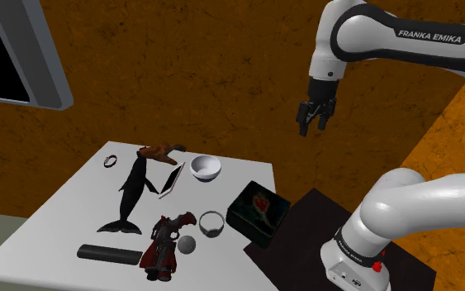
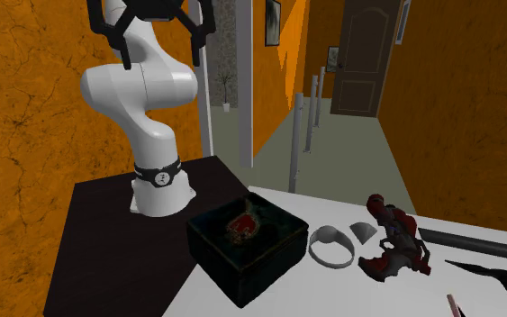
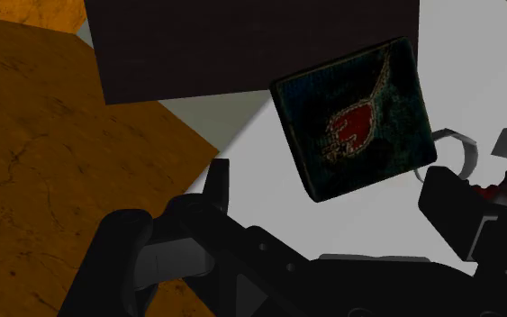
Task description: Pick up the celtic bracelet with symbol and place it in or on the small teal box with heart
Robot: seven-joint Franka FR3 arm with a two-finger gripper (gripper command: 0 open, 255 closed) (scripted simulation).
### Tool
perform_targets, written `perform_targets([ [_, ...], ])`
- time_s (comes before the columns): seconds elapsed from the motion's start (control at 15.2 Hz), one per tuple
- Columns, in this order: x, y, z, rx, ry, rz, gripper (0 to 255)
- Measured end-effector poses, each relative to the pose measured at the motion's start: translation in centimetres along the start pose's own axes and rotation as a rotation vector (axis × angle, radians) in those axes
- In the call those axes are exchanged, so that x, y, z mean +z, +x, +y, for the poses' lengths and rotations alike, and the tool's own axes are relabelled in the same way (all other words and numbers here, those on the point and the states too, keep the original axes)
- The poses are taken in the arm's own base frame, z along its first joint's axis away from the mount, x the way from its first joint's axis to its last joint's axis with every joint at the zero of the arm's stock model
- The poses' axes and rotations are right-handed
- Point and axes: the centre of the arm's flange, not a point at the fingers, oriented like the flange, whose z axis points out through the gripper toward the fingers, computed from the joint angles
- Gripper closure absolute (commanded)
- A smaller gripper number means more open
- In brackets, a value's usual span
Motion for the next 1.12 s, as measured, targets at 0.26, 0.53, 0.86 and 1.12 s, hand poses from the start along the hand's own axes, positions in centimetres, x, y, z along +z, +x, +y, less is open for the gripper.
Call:
perform_targets([
  [0.26,1.7,0.9,-2.2,-0.001,-0.001,0.0,0],
  [0.53,5.1,2.3,-5.5,-0.001,-0.003,0.002,0],
  [0.86,9.5,4.2,-10.0,-0.002,-0.005,0.005,0],
  [1.12,12.9,6.0,-13.8,-0.002,-0.006,0.007,0],
])
